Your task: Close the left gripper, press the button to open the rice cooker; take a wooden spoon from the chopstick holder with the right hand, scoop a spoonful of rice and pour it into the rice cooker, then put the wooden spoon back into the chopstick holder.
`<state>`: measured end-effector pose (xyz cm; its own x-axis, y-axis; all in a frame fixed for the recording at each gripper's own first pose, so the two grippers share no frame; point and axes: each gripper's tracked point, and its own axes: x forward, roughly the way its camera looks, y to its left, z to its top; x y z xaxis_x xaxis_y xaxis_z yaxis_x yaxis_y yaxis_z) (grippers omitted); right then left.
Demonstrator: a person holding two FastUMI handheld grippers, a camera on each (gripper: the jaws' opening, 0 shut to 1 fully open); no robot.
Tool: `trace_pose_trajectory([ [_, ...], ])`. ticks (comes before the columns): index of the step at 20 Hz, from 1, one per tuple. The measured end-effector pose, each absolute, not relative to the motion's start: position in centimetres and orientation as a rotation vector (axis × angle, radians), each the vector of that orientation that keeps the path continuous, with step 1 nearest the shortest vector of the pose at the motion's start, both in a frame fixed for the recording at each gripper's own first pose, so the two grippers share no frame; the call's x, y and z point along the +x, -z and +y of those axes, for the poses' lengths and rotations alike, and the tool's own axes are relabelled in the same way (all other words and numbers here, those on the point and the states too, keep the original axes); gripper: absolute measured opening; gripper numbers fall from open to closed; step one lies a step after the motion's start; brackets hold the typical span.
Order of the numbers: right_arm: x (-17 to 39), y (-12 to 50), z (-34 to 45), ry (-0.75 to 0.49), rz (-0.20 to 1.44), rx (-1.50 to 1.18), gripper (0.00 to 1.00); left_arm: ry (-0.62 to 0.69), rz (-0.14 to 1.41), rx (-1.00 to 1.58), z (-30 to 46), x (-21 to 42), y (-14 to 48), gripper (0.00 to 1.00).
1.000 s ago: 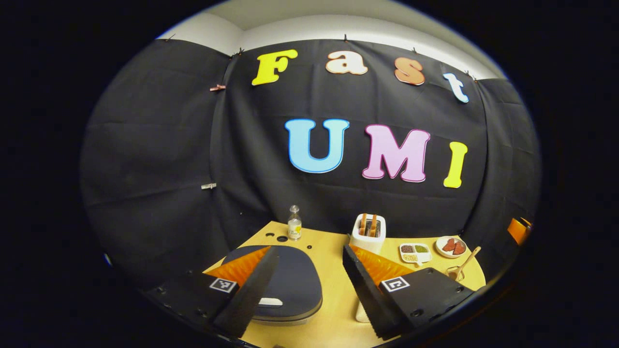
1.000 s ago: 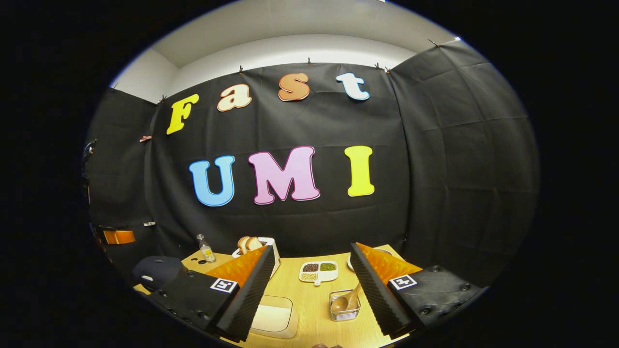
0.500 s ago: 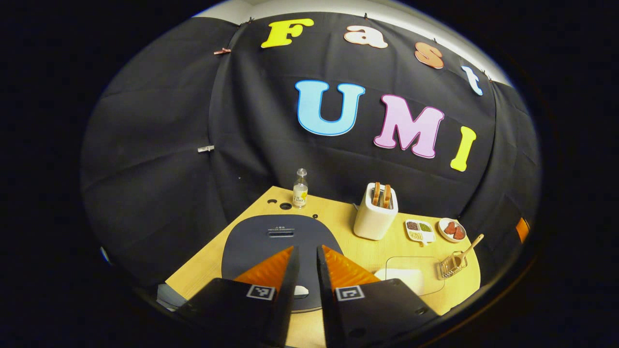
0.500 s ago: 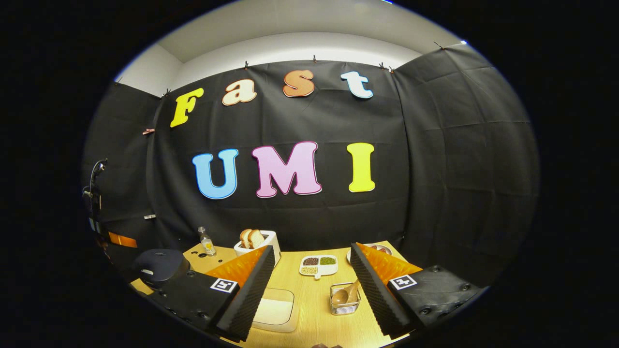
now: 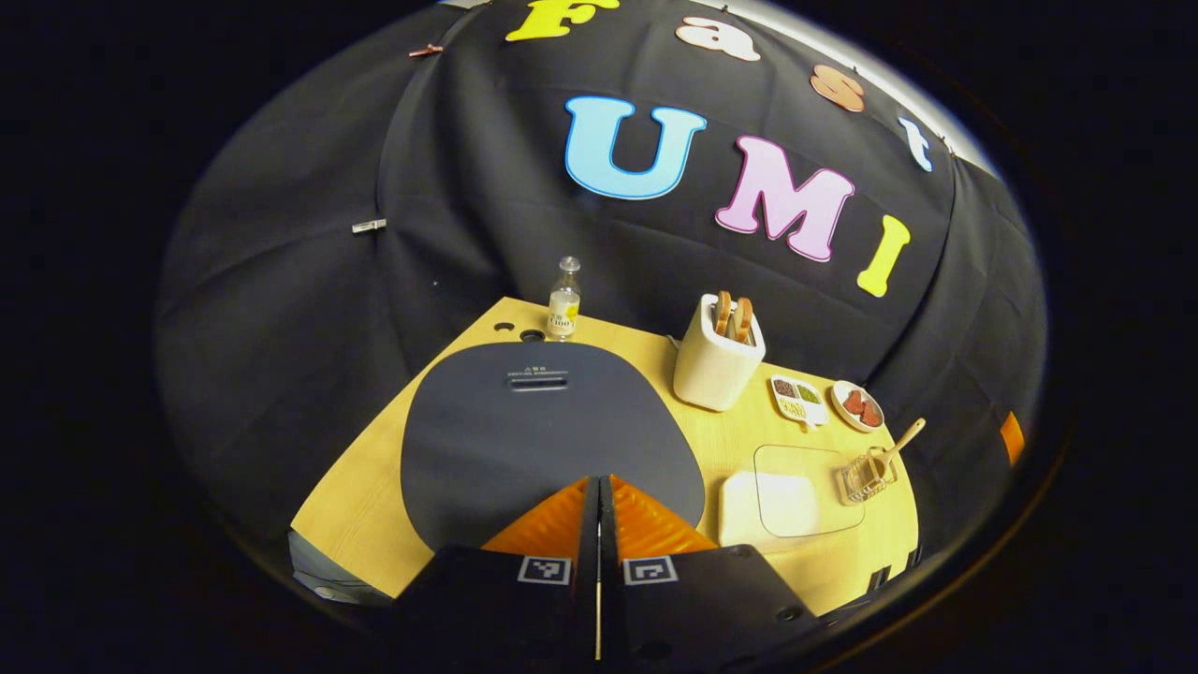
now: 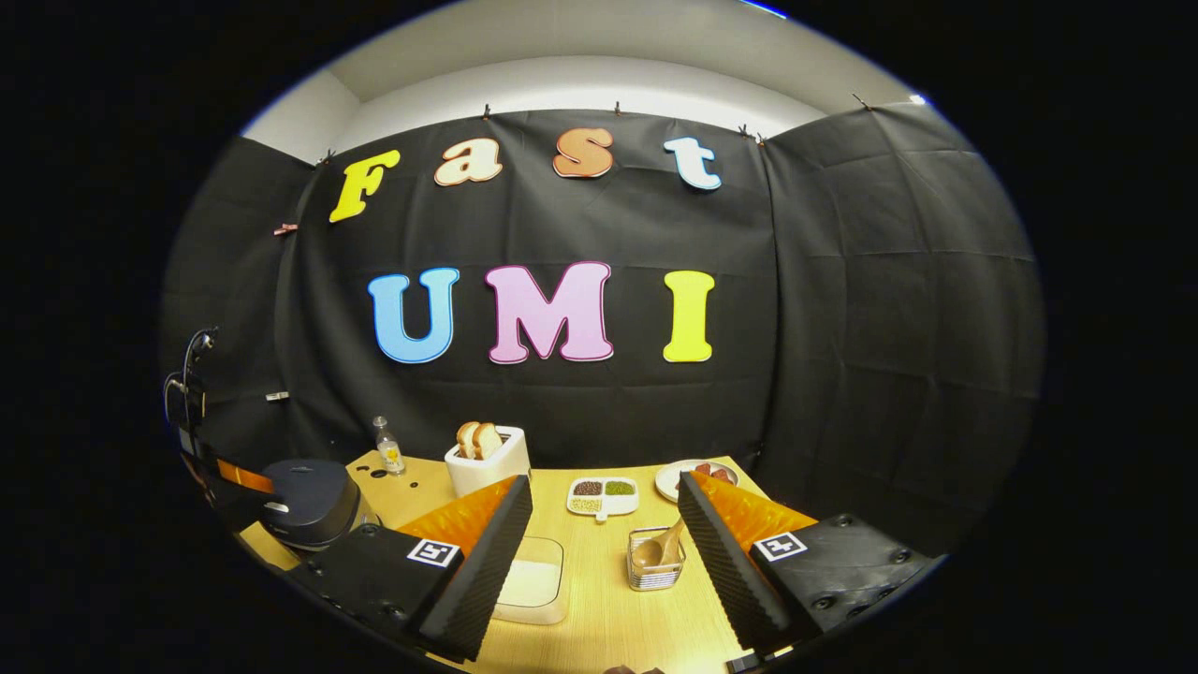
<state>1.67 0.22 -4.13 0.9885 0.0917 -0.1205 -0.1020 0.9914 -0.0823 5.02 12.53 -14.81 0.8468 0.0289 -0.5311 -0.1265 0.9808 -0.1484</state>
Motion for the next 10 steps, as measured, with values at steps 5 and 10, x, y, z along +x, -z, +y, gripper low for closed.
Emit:
trace_pose_trajectory([
  [5,-0.1,4.9,1.7,-0.06,0.133,-0.091,0.98,-0.022,0.599,-0.178,12.6,4.3,17.0,0.08],
  [10,-1.6,5.8,2.6,-0.045,0.156,-0.109,0.98,0.017,0.585,-0.16,12.5,3.8,17.4,0.07],
])
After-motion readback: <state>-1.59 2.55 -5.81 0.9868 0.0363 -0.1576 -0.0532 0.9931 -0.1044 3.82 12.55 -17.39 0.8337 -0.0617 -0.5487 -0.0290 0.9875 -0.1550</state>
